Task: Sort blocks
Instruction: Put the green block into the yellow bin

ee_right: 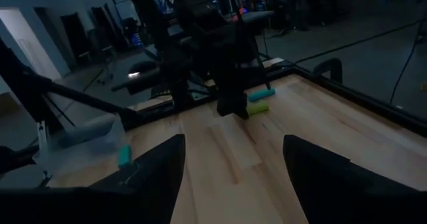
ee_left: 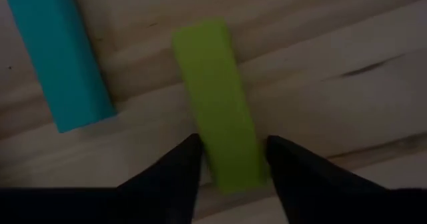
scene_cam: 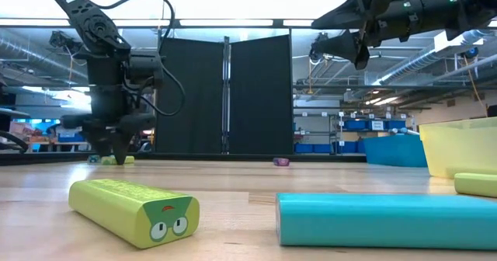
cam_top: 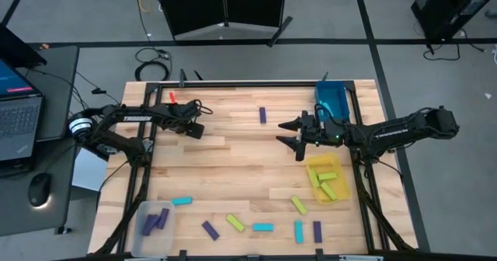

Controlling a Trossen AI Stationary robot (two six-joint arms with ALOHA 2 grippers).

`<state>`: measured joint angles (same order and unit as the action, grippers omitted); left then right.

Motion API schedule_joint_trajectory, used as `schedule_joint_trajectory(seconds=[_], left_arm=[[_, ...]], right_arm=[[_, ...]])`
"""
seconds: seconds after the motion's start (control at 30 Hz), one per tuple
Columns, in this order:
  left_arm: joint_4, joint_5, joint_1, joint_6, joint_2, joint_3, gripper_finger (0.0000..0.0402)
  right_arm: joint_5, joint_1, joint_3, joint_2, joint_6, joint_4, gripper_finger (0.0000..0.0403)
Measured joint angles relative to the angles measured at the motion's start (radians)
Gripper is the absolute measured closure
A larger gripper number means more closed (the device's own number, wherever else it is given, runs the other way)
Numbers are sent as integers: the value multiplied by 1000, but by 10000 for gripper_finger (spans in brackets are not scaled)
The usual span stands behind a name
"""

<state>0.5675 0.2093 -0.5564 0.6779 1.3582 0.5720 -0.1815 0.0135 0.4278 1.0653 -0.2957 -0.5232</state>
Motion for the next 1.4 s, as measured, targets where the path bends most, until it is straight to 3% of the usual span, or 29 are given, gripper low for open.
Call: schedule_joint_trajectory(seconds=[0.13,0.37,0.6,0.83,1.07,1.2,1.4], left_arm=[[-4,-9,0,-13,0,0,298],[-14,7,19,-52,-6,2,298],[-94,4,141,-118,-28,112,298],[-385,-30,323,-175,4,251,298],[-547,-39,474,-231,244,459,298],[-628,-88,523,-288,429,653,298],[-625,-186,563,-359,696,969,298]], right_arm=[[-1,0,0,0,0,-9,140],[-1,-11,0,-35,21,-51,141],[-1,-58,57,-137,131,-52,146],[-1,-121,170,-242,254,-49,147],[-1,-184,274,-301,343,-46,152],[-1,-215,299,-308,359,-43,154],[-12,-247,303,-308,359,-35,154]])
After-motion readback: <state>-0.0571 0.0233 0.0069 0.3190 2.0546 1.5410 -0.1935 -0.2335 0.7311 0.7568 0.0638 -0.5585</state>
